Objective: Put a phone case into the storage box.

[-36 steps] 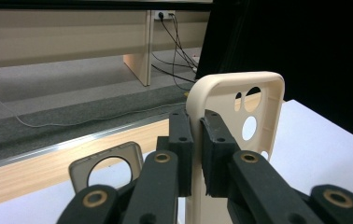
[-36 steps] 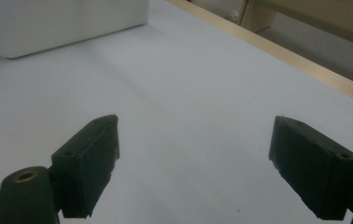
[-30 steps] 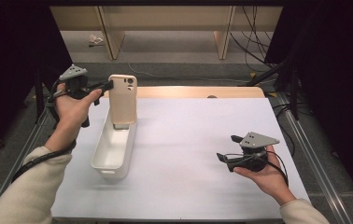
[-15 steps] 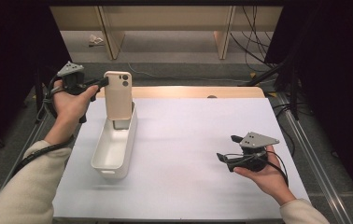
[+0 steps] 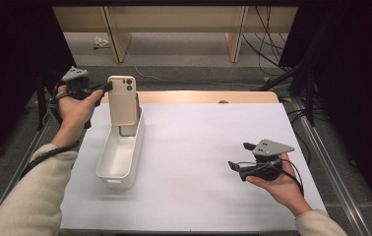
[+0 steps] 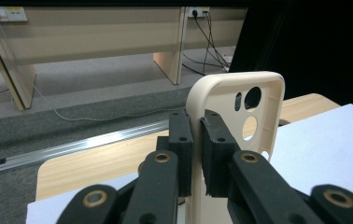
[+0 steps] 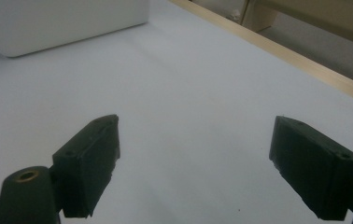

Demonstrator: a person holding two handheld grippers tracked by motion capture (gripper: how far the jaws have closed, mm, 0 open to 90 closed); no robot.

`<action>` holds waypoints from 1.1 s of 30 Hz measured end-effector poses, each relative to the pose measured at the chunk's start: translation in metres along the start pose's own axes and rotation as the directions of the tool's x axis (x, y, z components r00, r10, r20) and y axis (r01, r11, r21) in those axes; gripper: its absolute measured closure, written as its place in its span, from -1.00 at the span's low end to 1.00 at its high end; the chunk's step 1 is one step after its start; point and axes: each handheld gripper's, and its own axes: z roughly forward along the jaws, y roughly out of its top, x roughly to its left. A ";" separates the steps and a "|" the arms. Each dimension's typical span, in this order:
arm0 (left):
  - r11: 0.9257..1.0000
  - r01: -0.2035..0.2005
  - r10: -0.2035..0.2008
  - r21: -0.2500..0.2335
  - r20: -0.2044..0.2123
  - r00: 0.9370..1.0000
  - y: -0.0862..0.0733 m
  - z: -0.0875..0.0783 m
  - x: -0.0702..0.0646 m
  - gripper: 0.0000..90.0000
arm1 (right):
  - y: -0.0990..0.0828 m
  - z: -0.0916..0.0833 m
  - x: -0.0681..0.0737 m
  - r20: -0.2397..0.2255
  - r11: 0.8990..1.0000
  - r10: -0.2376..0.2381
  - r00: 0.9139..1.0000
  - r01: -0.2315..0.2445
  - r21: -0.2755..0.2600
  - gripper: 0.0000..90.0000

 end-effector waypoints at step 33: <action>1.000 0.007 -0.007 0.015 0.009 1.000 -0.016 0.015 0.007 0.85 | 0.000 0.000 -0.001 -0.001 1.000 0.006 1.000 -0.006 -0.005 -0.62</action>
